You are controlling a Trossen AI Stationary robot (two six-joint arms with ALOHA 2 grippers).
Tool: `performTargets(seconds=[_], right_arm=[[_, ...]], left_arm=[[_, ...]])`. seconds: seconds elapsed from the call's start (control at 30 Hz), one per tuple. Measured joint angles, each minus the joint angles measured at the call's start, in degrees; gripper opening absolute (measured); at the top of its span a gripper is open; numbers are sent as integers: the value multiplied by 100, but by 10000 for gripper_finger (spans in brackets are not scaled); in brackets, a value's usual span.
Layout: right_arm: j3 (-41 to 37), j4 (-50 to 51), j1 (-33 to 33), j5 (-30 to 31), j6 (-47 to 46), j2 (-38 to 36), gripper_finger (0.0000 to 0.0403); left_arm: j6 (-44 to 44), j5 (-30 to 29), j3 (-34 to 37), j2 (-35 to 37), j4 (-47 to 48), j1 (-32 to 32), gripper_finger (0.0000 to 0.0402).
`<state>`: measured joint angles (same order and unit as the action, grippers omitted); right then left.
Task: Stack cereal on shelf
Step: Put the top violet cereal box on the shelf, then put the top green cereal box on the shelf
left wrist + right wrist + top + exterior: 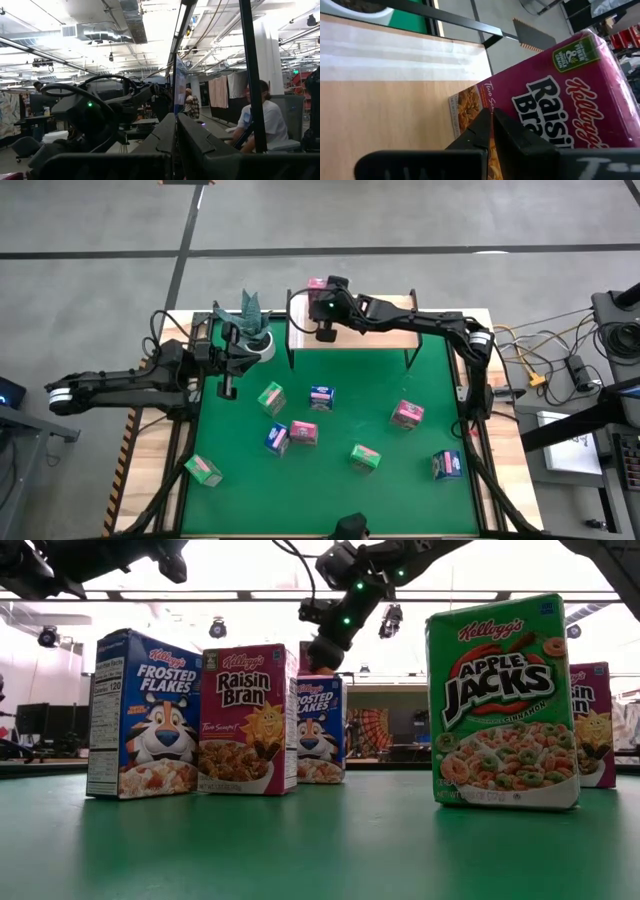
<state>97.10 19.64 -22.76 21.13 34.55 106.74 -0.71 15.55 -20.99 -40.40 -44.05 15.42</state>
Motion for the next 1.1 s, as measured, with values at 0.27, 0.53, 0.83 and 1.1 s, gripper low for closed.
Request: performTargets(seconds=[0.27, 0.53, 0.83, 1.1], right_arm=[[-2, 212, 48, 2, 73, -10, 9], [-8, 738, 106, 2, -236, -69, 9], [-36, 1679, 853, -30, -994, -690, 9], [-1157, 1622, 1722, -56, -1889, -1954, 9]], left_arm=[[0, 0, 0, 0, 4, 0, 0], [12, 0, 0, 0, 13, 0, 0], [-79, -1, 0, 0, 52, 0, 0], [-671, -4, -733, -273, 1653, -37, 0]])
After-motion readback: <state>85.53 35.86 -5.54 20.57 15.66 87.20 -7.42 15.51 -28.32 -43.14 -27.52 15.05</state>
